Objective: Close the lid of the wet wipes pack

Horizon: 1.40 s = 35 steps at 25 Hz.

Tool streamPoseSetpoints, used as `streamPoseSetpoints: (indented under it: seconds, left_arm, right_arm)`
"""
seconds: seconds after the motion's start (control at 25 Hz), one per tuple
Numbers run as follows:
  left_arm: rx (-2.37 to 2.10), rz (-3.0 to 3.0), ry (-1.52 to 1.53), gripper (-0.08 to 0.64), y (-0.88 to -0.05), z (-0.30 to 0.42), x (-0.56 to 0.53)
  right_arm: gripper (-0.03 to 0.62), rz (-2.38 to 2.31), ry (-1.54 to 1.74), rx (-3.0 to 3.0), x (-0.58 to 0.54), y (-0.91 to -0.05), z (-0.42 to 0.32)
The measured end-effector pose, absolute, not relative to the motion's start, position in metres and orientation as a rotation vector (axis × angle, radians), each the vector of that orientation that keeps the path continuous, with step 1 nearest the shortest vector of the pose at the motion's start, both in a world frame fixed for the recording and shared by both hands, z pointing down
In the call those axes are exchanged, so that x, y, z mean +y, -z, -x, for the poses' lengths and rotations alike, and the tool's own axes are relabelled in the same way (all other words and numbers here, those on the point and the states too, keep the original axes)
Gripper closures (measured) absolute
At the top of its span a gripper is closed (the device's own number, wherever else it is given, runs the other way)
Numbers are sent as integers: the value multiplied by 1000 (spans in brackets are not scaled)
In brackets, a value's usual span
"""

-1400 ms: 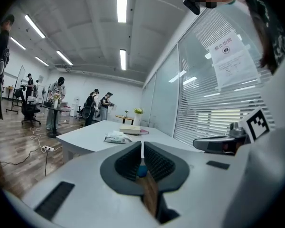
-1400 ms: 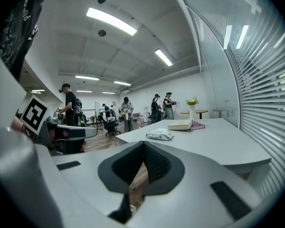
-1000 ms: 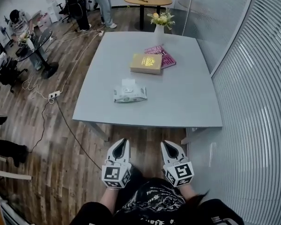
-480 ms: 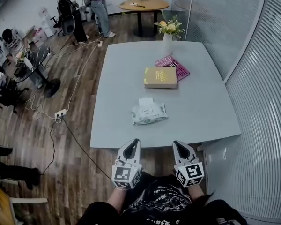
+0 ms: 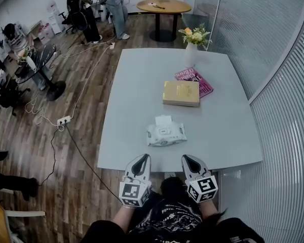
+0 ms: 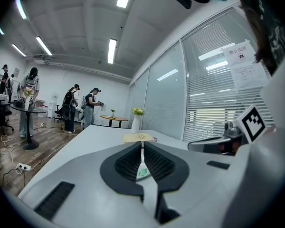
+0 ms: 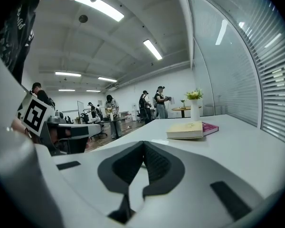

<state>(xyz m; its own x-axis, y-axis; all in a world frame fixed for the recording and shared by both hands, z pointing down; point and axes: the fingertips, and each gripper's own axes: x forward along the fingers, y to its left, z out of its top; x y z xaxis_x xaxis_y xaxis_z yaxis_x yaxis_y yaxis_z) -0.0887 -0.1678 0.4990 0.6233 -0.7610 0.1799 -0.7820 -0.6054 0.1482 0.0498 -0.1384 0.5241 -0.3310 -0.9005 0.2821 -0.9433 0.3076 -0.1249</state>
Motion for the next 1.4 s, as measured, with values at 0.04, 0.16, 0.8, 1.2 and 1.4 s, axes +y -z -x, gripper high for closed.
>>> streamPoseSetpoints:
  seconds: [0.04, 0.16, 0.8, 1.2, 1.4]
  left_arm:
    - [-1282, -2618, -141, 541, -500, 88, -174]
    - [-1318, -2560, -149, 541, -506, 84, -193]
    - [-1391, -2400, -274, 541, -549, 39, -303]
    - [-1308, -2223, -363, 541, -609, 36, -332]
    - [-1238, -2108, -351, 541, -640, 35, -337]
  right_arm:
    - [594, -1713, -417, -2415, -146, -524, -53]
    - [594, -1685, -460, -2420, -170, -531, -63]
    - [592, -1418, -584, -2510, -322, -544, -110]
    - [476, -1067, -851, -2426, -381, -599, -89]
    - [391, -931, -878, -2376, -395, -625, -76]
